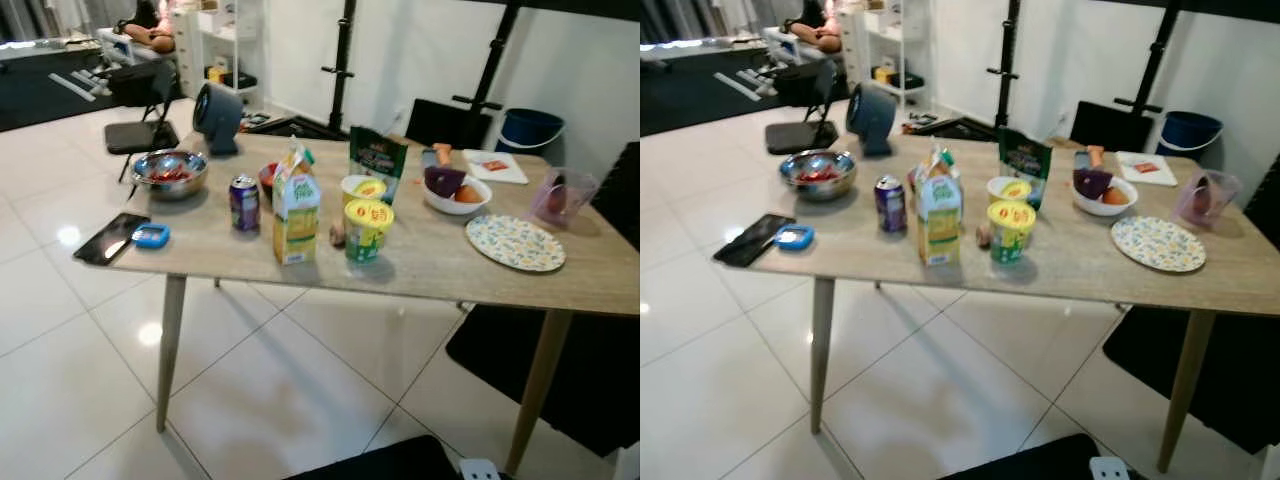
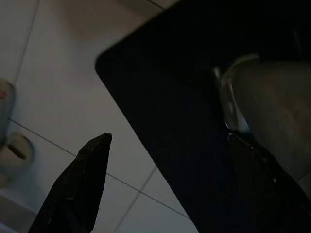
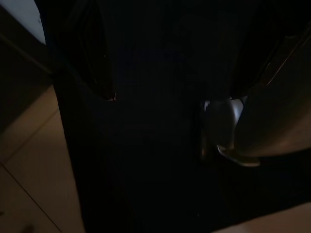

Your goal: Restocking fridge

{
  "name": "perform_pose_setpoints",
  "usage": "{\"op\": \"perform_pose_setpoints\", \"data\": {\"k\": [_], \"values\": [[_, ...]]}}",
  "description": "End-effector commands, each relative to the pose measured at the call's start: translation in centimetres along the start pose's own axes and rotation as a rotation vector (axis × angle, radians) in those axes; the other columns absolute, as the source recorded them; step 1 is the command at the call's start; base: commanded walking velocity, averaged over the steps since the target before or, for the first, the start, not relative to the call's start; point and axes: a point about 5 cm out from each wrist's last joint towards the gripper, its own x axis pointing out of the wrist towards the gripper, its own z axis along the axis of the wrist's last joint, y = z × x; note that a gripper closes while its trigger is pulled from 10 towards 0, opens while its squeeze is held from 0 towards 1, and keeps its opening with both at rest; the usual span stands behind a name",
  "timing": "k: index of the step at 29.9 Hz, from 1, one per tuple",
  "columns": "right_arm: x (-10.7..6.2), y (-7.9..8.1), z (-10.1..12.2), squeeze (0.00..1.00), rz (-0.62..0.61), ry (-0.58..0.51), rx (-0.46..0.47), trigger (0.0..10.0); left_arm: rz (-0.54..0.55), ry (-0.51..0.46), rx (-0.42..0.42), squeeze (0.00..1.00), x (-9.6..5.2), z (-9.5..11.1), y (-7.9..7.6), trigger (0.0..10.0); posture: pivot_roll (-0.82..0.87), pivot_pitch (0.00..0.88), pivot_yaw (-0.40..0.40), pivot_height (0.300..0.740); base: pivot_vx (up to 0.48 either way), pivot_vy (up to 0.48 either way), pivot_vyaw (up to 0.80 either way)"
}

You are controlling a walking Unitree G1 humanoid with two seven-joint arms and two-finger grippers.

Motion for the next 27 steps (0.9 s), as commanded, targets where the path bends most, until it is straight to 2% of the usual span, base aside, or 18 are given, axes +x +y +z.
{"op": "perform_pose_setpoints", "data": {"k": [1,8,15,22,27], "values": [[0.0,-0.1,0.4,0.00,-0.010,-0.008,-0.003,10.0,0.001,0.013,0.006,0.00,-0.1,-0.4,0.0,10.0,-0.03,0.000,-0.004,0.740,0.296,0.000,0.00],[0.1,0.1,0.5,0.00,-0.008,-0.008,-0.007,10.0,0.004,0.014,0.006,0.00,-0.1,-0.4,0.1,10.0,-0.03,0.000,-0.004,0.740,0.279,0.000,0.00],[0.1,0.3,0.5,0.00,-0.004,-0.007,-0.009,10.0,0.010,0.008,-0.028,0.00,-0.1,-0.4,0.1,10.0,-0.03,0.000,-0.003,0.740,0.000,0.000,0.00],[0.1,0.5,0.5,0.00,-0.001,-0.007,-0.012,10.0,-0.010,0.002,-0.034,0.00,0.1,0.1,-0.9,10.0,-0.03,0.000,-0.004,0.740,0.000,0.000,0.00],[0.2,0.5,0.6,0.00,0.000,-0.008,-0.013,10.0,-0.016,0.001,-0.034,0.00,0.2,0.2,-1.2,10.0,-0.03,0.000,-0.004,0.740,0.000,-0.329,0.00]]}}
